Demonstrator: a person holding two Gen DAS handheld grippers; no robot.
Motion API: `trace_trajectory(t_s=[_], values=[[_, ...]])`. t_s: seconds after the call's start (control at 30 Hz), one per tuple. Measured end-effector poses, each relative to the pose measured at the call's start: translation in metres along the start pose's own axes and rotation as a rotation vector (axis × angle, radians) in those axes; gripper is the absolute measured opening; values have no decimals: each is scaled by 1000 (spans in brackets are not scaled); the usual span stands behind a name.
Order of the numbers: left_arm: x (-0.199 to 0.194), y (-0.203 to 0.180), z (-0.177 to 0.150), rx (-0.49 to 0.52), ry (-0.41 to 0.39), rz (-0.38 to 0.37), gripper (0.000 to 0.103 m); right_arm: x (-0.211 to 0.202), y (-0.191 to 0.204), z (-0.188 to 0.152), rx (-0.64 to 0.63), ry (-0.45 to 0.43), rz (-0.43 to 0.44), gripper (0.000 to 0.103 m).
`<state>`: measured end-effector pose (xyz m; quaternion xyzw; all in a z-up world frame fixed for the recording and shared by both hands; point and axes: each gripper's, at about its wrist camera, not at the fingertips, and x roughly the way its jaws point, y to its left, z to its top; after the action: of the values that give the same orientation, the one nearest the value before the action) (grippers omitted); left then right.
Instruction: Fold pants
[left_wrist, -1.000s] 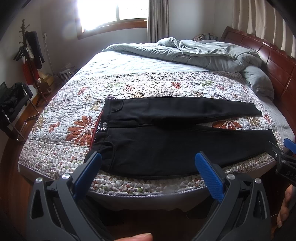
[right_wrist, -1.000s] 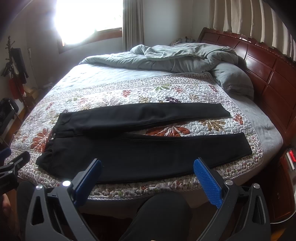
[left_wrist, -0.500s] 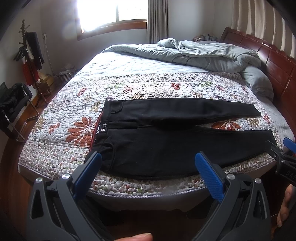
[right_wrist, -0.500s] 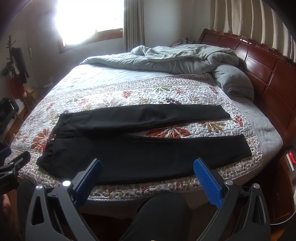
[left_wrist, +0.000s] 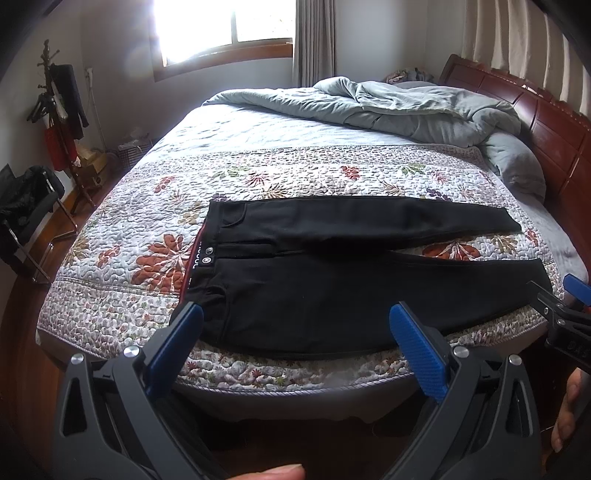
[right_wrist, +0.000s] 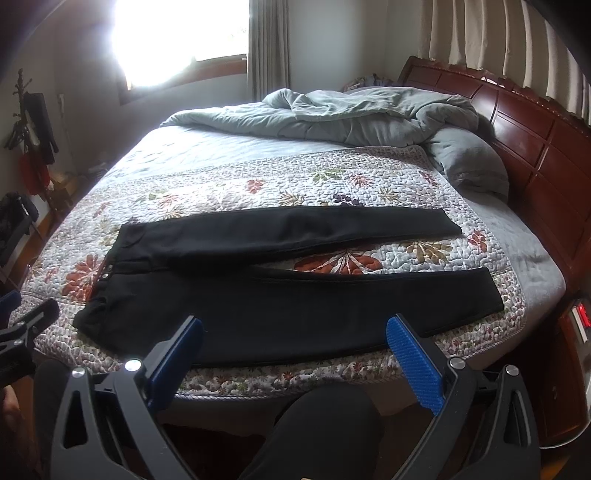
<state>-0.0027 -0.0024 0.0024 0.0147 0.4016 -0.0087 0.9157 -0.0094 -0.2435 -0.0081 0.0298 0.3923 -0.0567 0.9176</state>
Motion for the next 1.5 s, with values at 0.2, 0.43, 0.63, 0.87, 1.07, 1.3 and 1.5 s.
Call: trace_trajectory(t_s=[0.2, 0.43, 0.63, 0.87, 1.07, 1.3, 1.5], values=[[-2, 0, 3, 2, -2, -1, 100, 0, 0, 0, 1, 3, -2, 99], [0, 1, 1, 3, 3, -1, 100, 2, 0, -1, 0, 5, -3, 99], [4, 2, 2, -2, 7, -7, 100, 7, 0, -2, -1, 10, -5, 99], [10, 2, 2, 5, -1, 4, 100, 13, 1, -1, -3, 17, 0, 99], [21, 5, 3, 33, 21, -25, 100, 20, 3, 4, -23, -14, 47, 99], [70, 41, 27, 151, 33, -139, 100, 82, 6, 48, -249, -2, 187, 99], [207, 138, 102, 164, 277, -227, 100, 207, 9, 135, -536, 225, 287, 99]])
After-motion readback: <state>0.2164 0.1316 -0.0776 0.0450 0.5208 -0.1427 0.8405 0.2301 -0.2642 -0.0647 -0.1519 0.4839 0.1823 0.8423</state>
